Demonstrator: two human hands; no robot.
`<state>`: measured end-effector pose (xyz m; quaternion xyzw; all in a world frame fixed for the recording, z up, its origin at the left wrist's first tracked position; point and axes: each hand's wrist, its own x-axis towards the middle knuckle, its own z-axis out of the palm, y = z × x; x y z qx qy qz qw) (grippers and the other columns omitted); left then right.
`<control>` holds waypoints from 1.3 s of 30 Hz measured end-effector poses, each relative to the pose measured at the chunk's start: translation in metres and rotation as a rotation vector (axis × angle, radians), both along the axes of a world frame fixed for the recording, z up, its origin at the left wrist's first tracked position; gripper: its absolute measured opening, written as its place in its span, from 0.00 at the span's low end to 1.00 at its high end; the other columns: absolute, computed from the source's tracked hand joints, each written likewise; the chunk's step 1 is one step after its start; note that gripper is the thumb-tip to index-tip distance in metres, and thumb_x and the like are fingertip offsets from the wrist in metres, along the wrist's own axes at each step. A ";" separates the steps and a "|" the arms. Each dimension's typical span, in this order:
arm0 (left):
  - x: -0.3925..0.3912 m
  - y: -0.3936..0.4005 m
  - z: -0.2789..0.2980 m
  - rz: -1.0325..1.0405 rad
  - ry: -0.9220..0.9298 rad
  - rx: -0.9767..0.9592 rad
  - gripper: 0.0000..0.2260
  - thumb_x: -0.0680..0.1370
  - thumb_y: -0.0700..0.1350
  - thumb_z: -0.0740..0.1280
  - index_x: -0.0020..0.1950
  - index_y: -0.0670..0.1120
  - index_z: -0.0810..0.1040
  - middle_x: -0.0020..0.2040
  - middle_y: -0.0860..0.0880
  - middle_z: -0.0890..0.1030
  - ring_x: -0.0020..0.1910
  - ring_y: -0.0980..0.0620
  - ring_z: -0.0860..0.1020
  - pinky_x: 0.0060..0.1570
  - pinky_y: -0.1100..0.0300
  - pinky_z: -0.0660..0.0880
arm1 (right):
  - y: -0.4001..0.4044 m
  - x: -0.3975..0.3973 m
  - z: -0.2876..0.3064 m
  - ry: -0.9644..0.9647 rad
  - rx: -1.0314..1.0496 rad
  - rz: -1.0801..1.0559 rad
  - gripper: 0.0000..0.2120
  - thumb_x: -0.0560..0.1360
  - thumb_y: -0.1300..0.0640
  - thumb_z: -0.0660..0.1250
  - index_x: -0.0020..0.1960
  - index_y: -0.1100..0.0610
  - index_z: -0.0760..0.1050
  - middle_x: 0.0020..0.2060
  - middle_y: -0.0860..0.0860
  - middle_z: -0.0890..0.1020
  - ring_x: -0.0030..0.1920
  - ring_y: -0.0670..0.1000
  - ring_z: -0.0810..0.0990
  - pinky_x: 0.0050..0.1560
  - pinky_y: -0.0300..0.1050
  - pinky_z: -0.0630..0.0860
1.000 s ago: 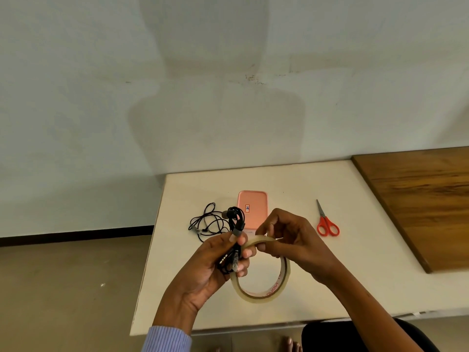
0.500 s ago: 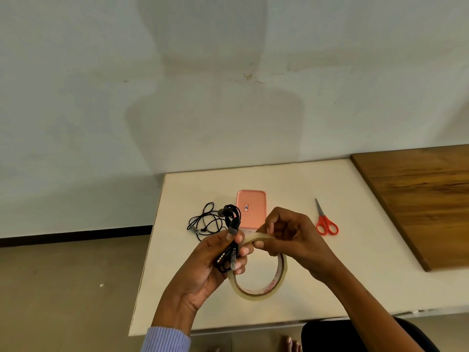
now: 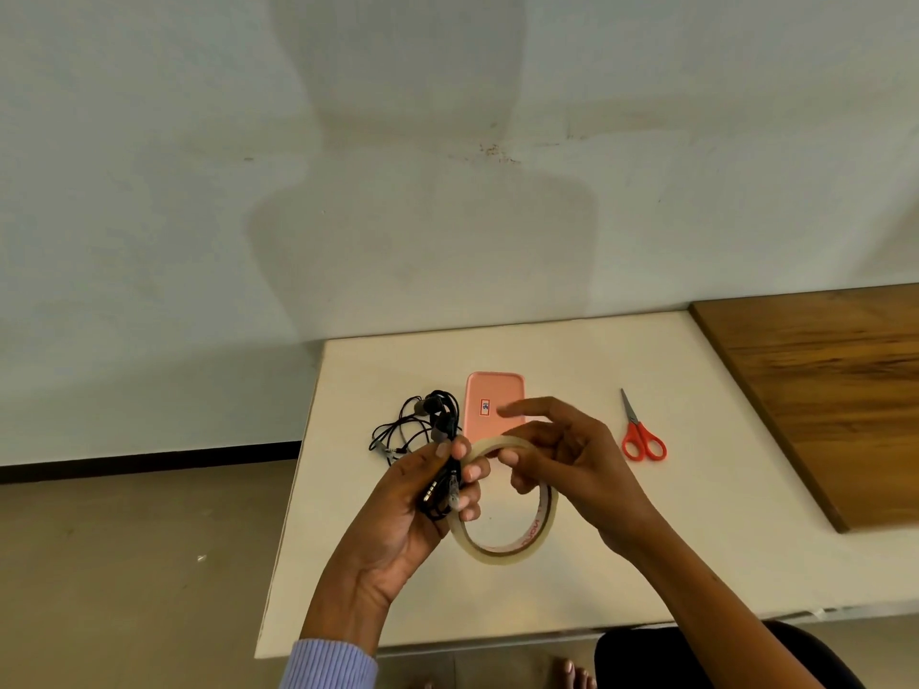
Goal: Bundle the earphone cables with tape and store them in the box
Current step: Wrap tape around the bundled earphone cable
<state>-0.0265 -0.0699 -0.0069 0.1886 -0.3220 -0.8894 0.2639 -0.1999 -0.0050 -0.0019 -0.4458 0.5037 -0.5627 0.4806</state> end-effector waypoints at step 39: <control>-0.006 0.002 0.006 0.238 -0.208 0.062 0.09 0.78 0.43 0.58 0.43 0.42 0.75 0.41 0.40 0.83 0.39 0.45 0.84 0.46 0.41 0.78 | 0.001 0.017 -0.022 1.004 -0.087 -0.105 0.20 0.75 0.40 0.59 0.64 0.43 0.73 0.58 0.44 0.76 0.55 0.43 0.76 0.47 0.39 0.77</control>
